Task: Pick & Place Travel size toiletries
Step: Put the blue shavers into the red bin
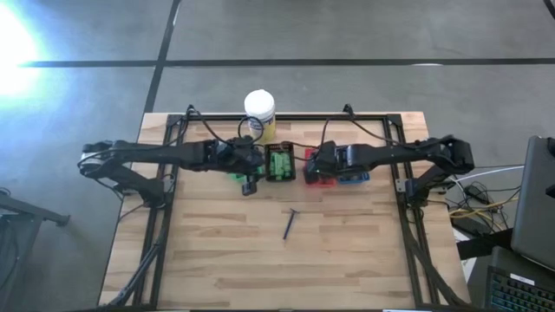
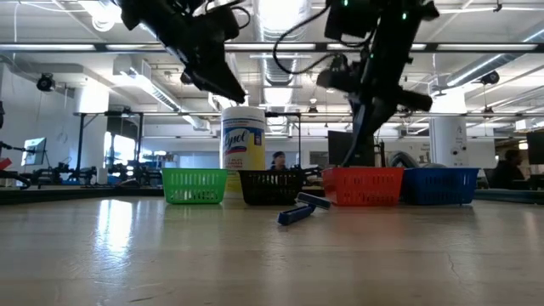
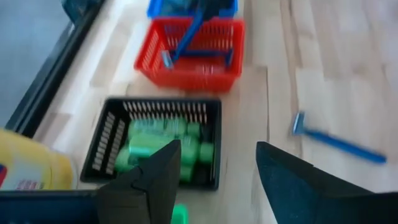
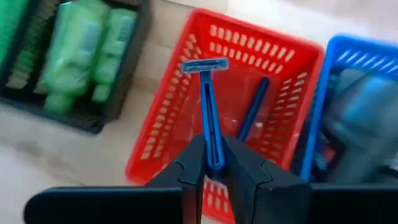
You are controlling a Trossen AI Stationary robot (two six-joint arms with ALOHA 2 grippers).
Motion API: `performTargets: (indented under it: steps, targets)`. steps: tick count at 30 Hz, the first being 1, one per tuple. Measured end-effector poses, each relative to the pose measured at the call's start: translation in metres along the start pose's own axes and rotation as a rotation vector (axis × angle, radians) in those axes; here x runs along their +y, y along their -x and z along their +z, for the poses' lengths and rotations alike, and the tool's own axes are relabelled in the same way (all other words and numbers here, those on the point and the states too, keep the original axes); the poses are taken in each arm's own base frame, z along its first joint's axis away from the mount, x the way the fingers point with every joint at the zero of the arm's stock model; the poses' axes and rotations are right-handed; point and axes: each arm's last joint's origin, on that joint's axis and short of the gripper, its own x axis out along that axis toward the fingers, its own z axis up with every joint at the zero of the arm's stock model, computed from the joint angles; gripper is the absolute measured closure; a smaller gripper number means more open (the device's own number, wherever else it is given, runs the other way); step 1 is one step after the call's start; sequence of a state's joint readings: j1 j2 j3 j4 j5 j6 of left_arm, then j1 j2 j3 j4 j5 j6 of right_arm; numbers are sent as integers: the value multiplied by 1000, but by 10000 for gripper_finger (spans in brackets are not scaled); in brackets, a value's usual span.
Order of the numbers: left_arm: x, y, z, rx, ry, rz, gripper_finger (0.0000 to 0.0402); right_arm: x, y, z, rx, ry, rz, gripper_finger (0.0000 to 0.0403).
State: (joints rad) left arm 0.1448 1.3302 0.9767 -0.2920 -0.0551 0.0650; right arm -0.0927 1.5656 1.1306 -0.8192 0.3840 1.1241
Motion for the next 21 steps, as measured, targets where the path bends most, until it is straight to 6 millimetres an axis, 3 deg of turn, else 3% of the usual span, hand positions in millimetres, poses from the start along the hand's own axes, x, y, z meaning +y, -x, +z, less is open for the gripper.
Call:
performTargets:
  steps: [3,10,21]
  targets:
    - [2,2,-3,30,-28,2,188,-6,-17,-5,-9,-103,-14,362]
    - [11,11,-6,49,-46,-6,188,-7,-29,-12,-6,-160,-35,346]
    - [24,12,-17,136,-21,-104,188,-1,-30,-10,14,-147,-25,199]
